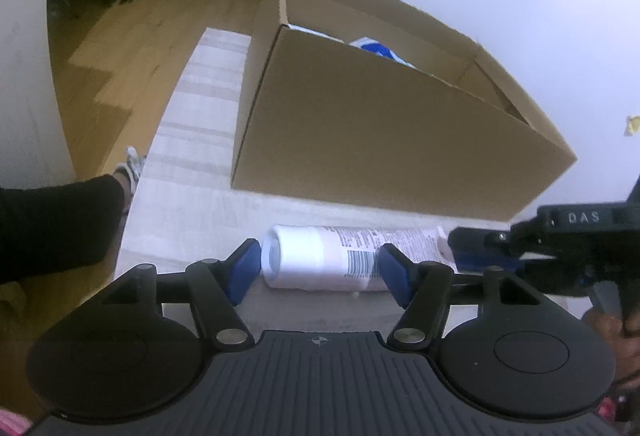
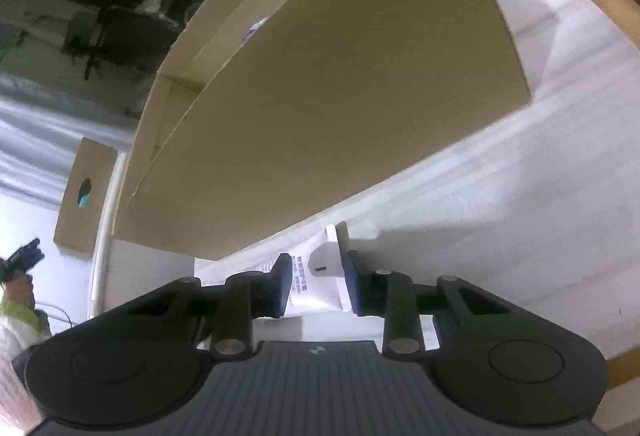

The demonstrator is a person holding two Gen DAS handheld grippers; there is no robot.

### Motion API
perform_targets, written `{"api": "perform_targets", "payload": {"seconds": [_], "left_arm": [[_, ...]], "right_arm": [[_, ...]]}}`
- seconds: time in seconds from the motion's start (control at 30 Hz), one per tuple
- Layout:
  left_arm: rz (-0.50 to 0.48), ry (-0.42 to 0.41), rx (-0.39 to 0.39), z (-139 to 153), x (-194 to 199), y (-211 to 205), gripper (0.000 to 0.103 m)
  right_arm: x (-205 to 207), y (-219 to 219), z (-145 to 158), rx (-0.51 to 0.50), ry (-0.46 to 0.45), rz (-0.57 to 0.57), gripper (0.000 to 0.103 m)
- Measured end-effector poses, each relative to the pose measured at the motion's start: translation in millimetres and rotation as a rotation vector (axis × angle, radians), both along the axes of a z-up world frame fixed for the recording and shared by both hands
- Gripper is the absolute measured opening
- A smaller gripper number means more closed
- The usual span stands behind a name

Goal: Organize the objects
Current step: 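Close the left gripper on the lotion tube while the right gripper grasps its cap end, then lift the lotion tube with both grippers and carry it over the cardboard box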

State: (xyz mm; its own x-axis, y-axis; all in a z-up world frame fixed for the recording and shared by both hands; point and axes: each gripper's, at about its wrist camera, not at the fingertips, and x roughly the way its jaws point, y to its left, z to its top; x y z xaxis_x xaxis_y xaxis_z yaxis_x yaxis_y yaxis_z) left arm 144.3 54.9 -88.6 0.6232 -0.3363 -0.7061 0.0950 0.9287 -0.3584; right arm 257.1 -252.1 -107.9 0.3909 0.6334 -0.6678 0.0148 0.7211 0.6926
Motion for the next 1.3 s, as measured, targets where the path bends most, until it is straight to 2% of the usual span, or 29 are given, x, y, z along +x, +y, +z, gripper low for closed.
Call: {"api": "perform_targets", "payload": {"seconds": [0.13, 0.23, 0.33, 0.43, 0.63, 0.8, 0.97, 1.1, 1.3], "left_arm": [[-0.017, 0.019, -0.021, 1, -4, -1, 0.062], [0.008, 0.020, -0.069, 3, -7, 4, 0.062], [0.000, -0.003, -0.037, 9, -10, 0, 0.062], [-0.003, -0.020, -0.030, 17, -13, -4, 0.061], [-0.019, -0.061, -0.041, 49, -14, -10, 0.061], [-0.030, -0.127, -0.039, 87, -15, -20, 0.061], [-0.059, -0.185, -0.006, 114, 3, -34, 0.061], [-0.040, -0.193, -0.019, 121, 35, -39, 0.061], [-0.048, -0.154, 0.023, 116, 96, -50, 0.062]], "right_arm": [[-6, 1, 11, -0.035, -0.034, -0.004, 0.032], [-9, 1, 22, -0.040, -0.066, 0.017, 0.032], [-11, 1, 22, -0.049, -0.039, 0.016, 0.032], [-19, -2, 30, -0.058, -0.051, 0.004, 0.032], [-33, -15, 64, -0.031, -0.108, -0.023, 0.032], [-36, -24, 103, -0.025, -0.178, -0.045, 0.032], [-19, -26, 128, -0.073, -0.226, -0.041, 0.033], [10, -27, 140, -0.082, -0.237, -0.061, 0.033], [70, -15, 132, -0.173, -0.206, -0.048, 0.033]]}}
